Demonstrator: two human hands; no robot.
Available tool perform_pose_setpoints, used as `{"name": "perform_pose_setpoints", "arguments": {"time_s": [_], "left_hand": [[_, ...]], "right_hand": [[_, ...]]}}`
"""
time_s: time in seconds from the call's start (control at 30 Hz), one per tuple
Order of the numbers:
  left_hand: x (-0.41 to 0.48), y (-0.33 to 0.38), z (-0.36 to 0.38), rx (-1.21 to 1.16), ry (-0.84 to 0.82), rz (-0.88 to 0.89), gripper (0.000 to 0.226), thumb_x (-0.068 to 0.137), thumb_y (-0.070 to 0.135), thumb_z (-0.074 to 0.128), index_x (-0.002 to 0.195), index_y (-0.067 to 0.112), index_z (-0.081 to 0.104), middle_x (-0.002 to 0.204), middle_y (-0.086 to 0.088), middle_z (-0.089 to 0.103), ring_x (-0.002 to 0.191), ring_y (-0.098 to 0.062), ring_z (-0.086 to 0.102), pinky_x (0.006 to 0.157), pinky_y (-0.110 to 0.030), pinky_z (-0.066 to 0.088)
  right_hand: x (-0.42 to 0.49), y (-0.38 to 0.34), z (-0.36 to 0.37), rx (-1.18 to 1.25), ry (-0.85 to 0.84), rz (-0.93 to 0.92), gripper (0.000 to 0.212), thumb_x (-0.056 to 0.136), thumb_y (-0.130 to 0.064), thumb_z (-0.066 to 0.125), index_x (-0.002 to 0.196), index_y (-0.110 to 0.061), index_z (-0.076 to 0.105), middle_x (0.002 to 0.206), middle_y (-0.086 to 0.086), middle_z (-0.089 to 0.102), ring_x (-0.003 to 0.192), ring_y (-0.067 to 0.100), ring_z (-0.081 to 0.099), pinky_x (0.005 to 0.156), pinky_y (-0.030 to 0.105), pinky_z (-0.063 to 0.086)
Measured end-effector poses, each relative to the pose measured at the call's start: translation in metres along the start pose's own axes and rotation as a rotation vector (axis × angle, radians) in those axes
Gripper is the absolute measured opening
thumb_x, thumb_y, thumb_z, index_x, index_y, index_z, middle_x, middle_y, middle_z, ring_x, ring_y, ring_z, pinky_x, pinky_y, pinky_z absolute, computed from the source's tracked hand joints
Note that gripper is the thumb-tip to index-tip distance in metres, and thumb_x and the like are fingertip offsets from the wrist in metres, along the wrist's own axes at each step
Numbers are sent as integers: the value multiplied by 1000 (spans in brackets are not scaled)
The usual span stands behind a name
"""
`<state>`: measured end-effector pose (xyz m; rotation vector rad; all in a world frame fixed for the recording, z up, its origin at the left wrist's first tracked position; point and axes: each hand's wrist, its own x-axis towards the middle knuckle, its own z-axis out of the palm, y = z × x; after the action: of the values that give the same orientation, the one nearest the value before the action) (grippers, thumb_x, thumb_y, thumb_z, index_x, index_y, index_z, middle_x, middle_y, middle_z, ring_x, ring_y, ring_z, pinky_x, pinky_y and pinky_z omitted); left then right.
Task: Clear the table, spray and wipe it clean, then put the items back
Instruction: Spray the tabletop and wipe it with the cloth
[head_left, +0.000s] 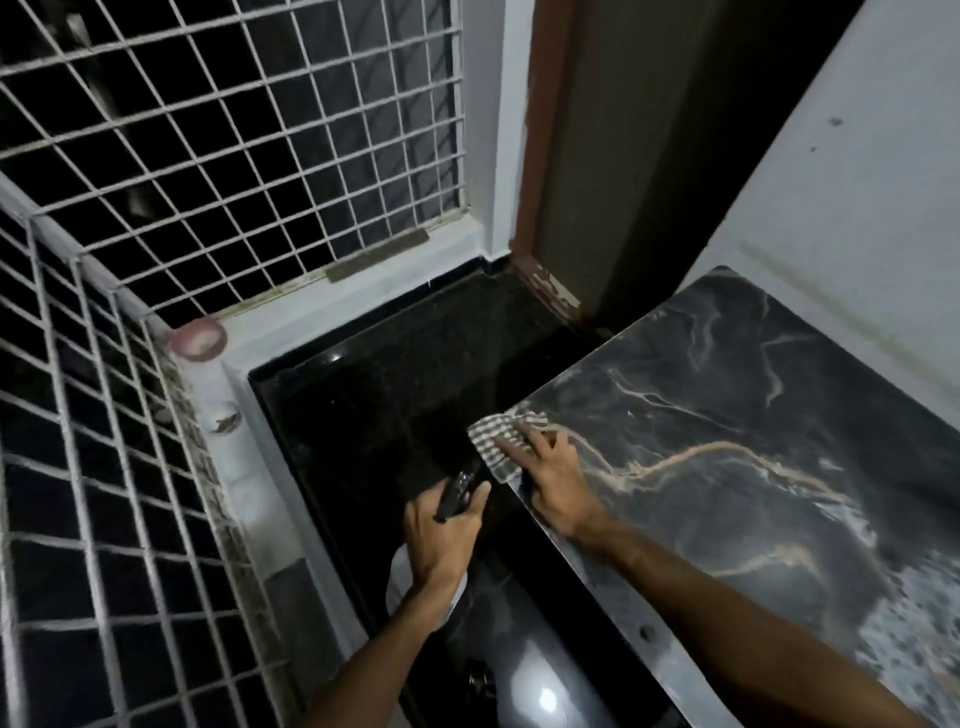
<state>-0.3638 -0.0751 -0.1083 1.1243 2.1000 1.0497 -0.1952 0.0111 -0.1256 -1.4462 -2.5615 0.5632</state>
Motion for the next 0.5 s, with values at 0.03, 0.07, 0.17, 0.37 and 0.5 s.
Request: {"name": "perform_pose_setpoints", "arguments": {"time_s": [0.03,0.07,0.17,0.37,0.5], "left_hand": [[8,-1,-1,-14,12,5,45,79,36,84,56,15,51,52,-1,57,55,-24,58,56,-34,45],[14,-2,-3,-33,24,10,46,79,36,84,56,14,51,51,-1,56,54,-24,58,55,-34,44],[27,-2,-3,-22,43,36,44,80,37,84,57,13,54,52,-2,58,54,-24,58,54,-31,41],[31,3,0,-23,20,53,44,81,40,82,56,19,52,53,1,58,56,-25,59,58,-35,48],[15,7,8,-6,-33,76,44,82,38,80,55,26,48,53,-3,59,56,-28,61,57,-32,42]], "right_hand": [[20,8,-5,7,55,89,78,73,-11,39,148,-30,41,156,10,33,108,35,39,93,49,40],[37,11,-11,37,141,251,77,72,-12,37,148,-28,42,156,11,33,107,36,38,92,51,41],[42,-20,-4,7,77,235,72,79,-21,32,151,-25,35,160,12,25,117,39,35,99,51,37],[22,-1,-1,15,58,177,79,79,-10,43,153,-33,29,164,4,17,118,38,38,99,44,31],[-41,-23,5,-2,-58,21,81,78,-16,32,156,-35,20,166,3,10,117,37,35,101,50,34]]}}
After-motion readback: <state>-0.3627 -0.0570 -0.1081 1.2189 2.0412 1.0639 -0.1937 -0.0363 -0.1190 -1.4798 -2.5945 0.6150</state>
